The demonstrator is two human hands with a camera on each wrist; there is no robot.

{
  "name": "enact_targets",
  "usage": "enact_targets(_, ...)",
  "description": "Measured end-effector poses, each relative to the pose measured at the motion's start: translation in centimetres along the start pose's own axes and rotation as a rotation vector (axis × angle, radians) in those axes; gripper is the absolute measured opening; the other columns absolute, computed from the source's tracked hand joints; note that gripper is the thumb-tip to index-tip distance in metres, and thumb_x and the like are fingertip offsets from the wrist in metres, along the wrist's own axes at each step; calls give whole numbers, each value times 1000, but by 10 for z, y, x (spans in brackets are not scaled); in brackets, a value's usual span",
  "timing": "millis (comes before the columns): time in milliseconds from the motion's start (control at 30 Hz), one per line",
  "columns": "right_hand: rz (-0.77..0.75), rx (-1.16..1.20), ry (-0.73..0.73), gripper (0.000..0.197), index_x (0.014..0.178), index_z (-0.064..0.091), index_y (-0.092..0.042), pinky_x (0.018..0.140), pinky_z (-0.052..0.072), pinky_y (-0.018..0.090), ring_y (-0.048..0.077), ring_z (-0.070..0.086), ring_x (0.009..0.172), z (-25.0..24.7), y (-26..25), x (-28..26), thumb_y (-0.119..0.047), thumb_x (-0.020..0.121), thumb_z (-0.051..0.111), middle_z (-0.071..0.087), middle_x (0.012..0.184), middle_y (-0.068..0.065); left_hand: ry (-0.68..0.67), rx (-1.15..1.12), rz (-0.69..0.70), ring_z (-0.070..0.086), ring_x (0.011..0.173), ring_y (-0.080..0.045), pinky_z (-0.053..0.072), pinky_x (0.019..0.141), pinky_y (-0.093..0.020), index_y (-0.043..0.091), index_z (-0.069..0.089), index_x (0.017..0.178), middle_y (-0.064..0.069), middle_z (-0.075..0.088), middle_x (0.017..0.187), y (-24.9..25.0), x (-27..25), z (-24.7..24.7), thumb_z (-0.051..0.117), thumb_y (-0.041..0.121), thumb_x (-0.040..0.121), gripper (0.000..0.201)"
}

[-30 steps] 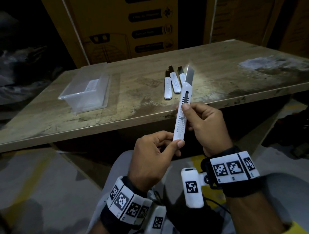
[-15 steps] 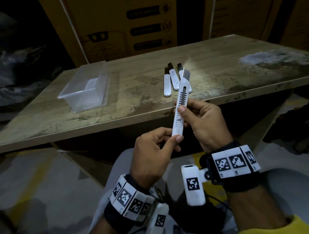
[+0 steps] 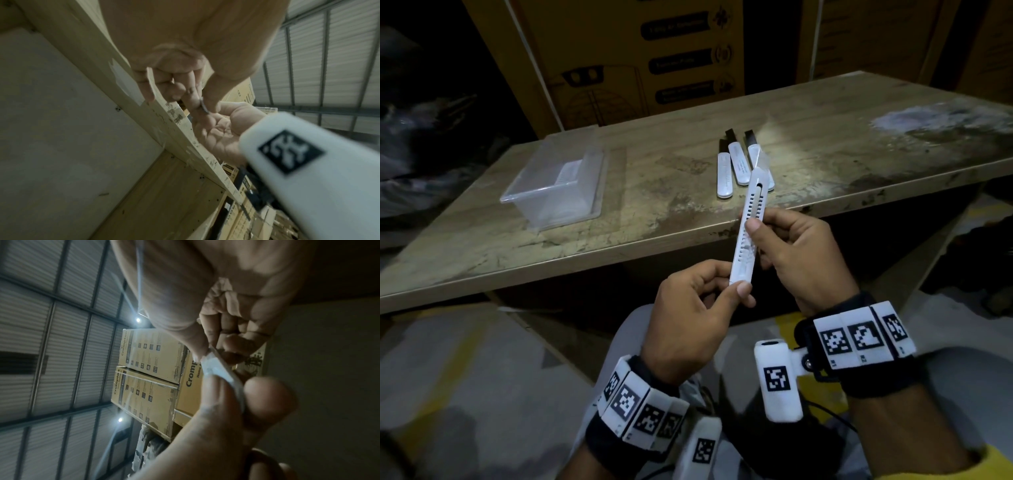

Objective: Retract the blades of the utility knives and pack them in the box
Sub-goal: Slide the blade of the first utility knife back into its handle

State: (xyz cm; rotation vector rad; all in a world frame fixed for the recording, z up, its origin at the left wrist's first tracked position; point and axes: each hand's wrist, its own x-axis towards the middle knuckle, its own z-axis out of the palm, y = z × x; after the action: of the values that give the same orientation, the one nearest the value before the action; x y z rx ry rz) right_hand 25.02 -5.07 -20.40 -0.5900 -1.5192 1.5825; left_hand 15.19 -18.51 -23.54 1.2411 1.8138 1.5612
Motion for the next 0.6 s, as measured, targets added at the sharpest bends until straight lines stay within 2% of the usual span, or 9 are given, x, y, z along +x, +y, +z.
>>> enact_targets(67,13,17,-8,11,102,75,-9,55,51,17,2,66,63,1,0,0,-8,95,66,74,84,6,14,-5,-2,82,84,-13,61,80,-33,21,81,115,-1,85,84,-2,-1,1,75,25,100,16)
enact_targets(200,17,43,-16,16,108,75,-7,60,53,17,2,69,70,2,-1,2,-7,94,66,76,86,3,32,-30,-11,83,85,-13,60,81,-29,17,82,116,-3,85,84,-1,-1,2,76,18,103,14)
enact_targets(300,15,63,-44,19,110,74,-9,67,54,18,3,69,77,3,-2,2,-4,94,66,77,92,4,48,-34,-22,83,84,-15,65,81,-40,18,82,116,-3,86,84,2,-3,4,76,18,103,14)
enact_targets(400,21,95,-89,25,109,73,-13,74,55,23,5,68,79,5,0,1,2,91,67,74,85,-5,79,-22,-15,83,82,-21,66,84,-55,19,82,116,-3,85,82,4,-3,4,75,23,103,15)
enact_targets(533,4,90,-55,25,105,74,-20,76,57,24,6,69,82,9,0,-1,0,93,66,75,86,-4,93,-24,-14,80,78,-17,64,81,-51,20,82,116,-3,84,81,5,-1,3,74,26,101,18)
enact_targets(600,-13,64,-43,24,103,73,-24,76,58,25,7,69,84,9,-1,-2,-3,94,66,76,91,3,91,-34,-25,82,82,-18,65,86,-54,22,82,116,-2,85,82,7,0,2,75,30,100,20)
